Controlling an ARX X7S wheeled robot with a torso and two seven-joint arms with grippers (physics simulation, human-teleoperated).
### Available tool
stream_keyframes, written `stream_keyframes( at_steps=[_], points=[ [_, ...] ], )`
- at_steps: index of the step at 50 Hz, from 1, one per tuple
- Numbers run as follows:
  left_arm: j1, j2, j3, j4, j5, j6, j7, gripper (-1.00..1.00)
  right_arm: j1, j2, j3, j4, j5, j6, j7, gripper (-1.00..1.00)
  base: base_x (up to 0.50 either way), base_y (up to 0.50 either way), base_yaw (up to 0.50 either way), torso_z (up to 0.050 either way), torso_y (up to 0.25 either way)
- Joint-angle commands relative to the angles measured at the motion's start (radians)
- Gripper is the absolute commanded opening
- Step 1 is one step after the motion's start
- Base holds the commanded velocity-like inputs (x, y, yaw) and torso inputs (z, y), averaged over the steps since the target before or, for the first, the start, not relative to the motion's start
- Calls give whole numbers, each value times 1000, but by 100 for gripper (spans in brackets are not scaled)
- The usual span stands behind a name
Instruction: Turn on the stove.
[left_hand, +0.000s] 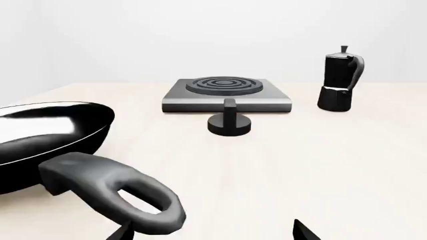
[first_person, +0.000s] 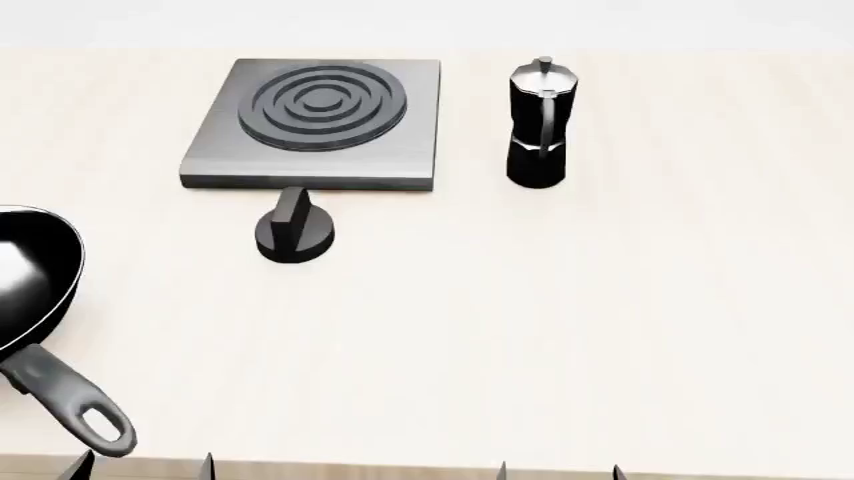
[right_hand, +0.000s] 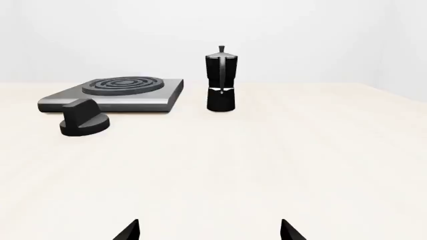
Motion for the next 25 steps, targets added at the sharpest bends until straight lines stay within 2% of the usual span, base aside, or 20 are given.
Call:
stream_keyframes(
  at_steps=[1,15,25],
  points=[
    [-4,-15,18,-1,-13,-8,-22,100,4,15,-17,2,19,7,21,100,0,0,0,0,0],
    [-8,-51,60,-12,-50,-2,-70,100,14,52,-58,12,53,17,71,100,0,0,0,0,0],
    [21,-78,105,83,-40,-59,-76,100,-10,81,-96,-123,26,96,93,100,0,0,0,0,0]
  ],
)
